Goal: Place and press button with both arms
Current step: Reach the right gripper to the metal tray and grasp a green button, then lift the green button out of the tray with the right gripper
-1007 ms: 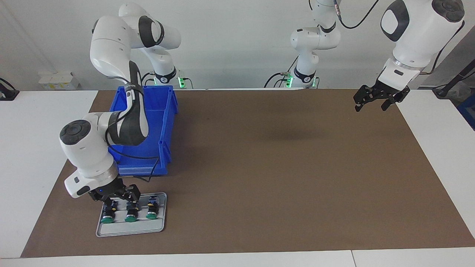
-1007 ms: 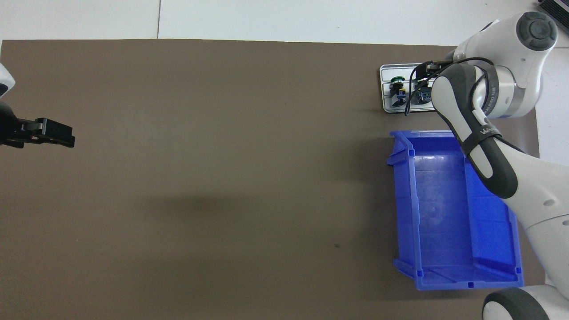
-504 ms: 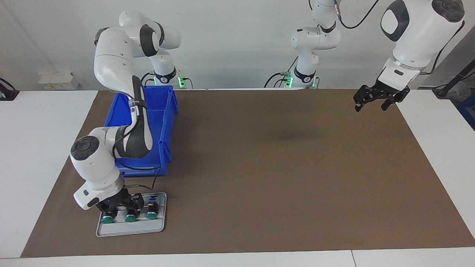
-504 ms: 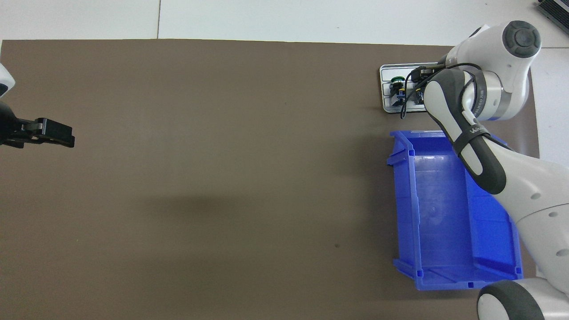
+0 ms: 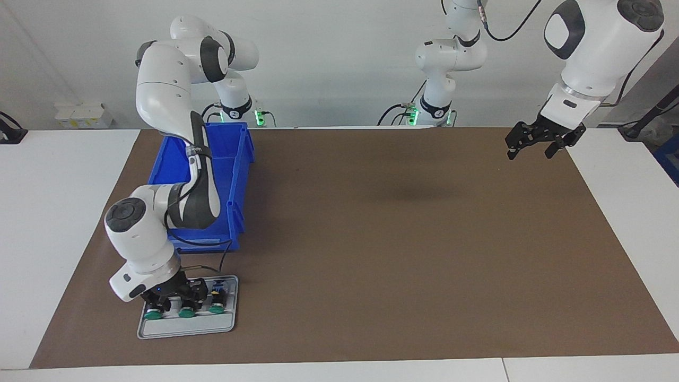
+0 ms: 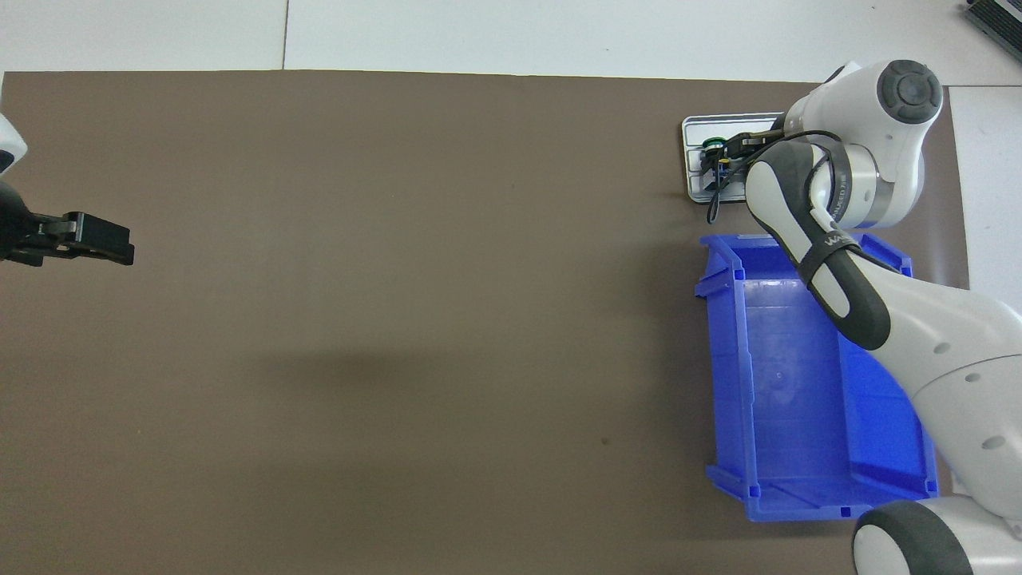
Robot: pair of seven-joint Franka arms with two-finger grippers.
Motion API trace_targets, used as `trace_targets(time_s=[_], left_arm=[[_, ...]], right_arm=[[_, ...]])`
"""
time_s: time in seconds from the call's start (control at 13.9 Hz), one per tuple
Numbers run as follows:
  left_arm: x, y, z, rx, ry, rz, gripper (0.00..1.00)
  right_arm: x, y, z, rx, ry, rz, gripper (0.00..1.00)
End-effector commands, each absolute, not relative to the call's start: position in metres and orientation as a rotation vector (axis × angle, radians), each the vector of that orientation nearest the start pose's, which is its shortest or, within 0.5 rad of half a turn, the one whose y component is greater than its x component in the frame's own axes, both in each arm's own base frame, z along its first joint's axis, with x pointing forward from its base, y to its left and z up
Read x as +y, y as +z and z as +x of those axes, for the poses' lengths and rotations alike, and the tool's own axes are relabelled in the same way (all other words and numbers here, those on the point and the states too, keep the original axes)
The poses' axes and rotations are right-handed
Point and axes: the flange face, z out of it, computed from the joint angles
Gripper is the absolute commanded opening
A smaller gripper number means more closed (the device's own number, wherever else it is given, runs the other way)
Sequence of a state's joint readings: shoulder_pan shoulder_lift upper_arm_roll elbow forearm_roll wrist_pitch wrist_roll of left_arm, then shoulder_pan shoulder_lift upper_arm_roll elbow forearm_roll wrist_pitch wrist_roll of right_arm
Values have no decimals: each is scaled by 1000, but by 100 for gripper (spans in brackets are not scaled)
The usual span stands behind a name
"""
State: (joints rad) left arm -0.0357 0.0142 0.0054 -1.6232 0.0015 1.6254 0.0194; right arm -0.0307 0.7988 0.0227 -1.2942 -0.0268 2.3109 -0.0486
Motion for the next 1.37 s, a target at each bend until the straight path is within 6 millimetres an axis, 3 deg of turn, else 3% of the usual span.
trace_targets(time_s=[0.0,0.36,0.58,0.79,1.01,1.22,1.3], left_arm=[[-16,597,558,72,24,-3142,100],[-16,597,558,72,24,-3142,100],[-16,597,558,72,24,-3142,100],[-16,597,558,72,24,-3142,100],[-16,597,558,72,24,-3142,100],[-16,597,558,72,24,-3142,100],[-16,596,559,72,27,-3142,100]], right_arm=[[-14,291,763,-106,-357,-3122,72],[-30,302,764,-57,-390,-3116,0],[-24,343,763,30,-451,-3102,0],[-15,385,752,249,-441,-3072,0],[31,415,739,582,-386,-2997,0],[86,431,732,875,-371,-2899,0],[114,432,727,984,-346,-2858,0]])
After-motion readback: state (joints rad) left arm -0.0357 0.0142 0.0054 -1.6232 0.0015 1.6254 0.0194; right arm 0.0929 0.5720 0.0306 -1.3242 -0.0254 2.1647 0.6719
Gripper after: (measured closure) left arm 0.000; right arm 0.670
